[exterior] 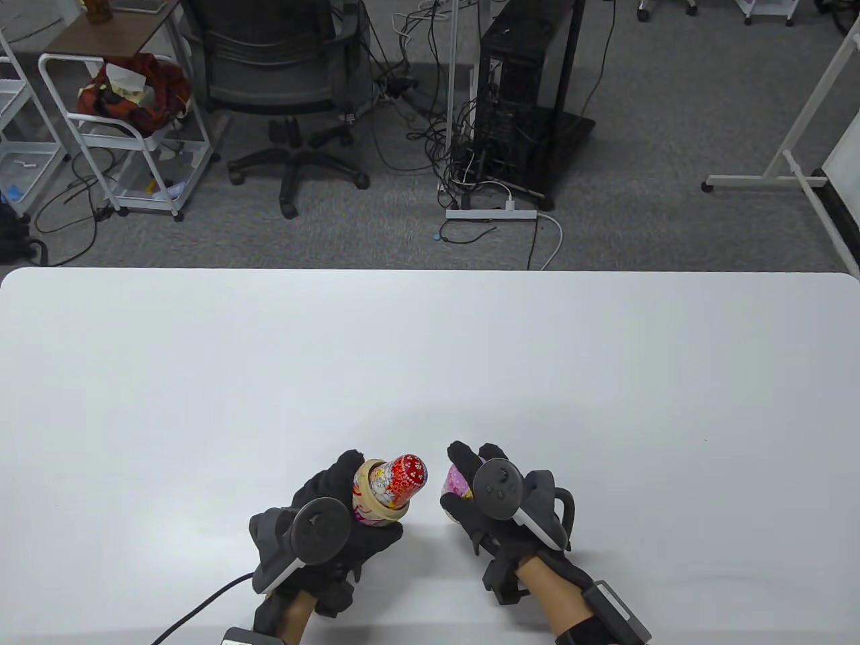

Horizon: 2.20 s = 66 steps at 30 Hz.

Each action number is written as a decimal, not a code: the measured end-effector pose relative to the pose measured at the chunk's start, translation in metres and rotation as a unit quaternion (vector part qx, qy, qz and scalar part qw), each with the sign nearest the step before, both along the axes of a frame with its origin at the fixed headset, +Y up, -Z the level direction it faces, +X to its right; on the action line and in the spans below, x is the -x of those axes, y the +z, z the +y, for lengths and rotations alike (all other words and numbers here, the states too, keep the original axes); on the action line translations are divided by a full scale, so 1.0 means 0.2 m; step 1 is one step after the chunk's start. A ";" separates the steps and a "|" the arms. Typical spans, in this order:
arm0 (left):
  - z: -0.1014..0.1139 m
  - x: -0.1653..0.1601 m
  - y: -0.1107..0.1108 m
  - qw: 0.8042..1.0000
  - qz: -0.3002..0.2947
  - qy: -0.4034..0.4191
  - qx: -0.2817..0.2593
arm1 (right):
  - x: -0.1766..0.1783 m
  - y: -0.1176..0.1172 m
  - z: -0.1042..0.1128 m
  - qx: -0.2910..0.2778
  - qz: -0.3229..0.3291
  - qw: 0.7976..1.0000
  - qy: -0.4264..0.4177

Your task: Nest individual Russian dolls into a nested set

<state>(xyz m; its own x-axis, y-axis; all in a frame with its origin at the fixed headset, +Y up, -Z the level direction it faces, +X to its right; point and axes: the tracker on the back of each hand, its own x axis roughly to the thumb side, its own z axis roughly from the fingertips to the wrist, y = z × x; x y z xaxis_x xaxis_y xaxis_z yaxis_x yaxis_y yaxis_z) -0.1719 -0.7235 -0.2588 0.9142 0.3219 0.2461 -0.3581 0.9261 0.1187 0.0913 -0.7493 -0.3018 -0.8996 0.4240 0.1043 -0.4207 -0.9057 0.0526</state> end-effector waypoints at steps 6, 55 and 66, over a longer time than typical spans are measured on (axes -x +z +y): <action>-0.01 0.01 -0.01 1.000 0.004 -0.001 0.009 | -0.15 0.02 0.19 -0.063 -0.001 0.972 -0.227; 0.04 -0.12 0.07 0.999 -0.053 -0.013 0.001 | 0.11 0.20 0.29 -0.130 0.071 0.960 -0.239; 0.00 -0.06 -0.02 0.994 -0.089 0.038 0.051 | 0.13 0.13 0.33 -0.028 0.177 0.940 -0.289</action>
<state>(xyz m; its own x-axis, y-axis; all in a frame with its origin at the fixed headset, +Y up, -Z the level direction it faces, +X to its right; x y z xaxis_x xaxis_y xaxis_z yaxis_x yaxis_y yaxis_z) -0.1593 -0.7235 -0.2629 0.8312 0.4195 0.3649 -0.4339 0.8998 -0.0461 0.0659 -0.6840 -0.2755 -0.4245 0.8167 0.3909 -0.8093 -0.5358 0.2406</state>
